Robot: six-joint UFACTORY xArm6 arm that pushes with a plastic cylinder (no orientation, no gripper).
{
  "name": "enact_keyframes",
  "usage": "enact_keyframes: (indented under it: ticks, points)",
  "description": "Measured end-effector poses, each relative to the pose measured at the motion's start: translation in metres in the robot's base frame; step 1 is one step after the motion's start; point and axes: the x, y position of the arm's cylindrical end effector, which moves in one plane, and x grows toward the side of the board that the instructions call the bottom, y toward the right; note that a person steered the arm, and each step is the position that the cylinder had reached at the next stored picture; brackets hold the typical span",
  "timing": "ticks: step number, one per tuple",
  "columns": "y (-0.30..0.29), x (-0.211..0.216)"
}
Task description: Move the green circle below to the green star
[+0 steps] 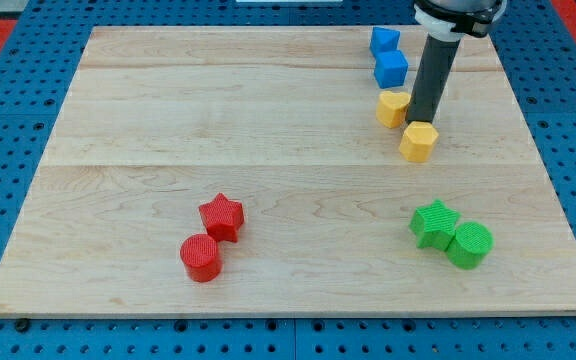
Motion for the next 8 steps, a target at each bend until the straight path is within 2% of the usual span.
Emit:
enact_keyframes:
  ticks: [2,3,5,8]
  points:
    - [-0.009,0.036]
    - [0.045,0.062]
    - [0.048,0.161]
    - [0.042,0.191]
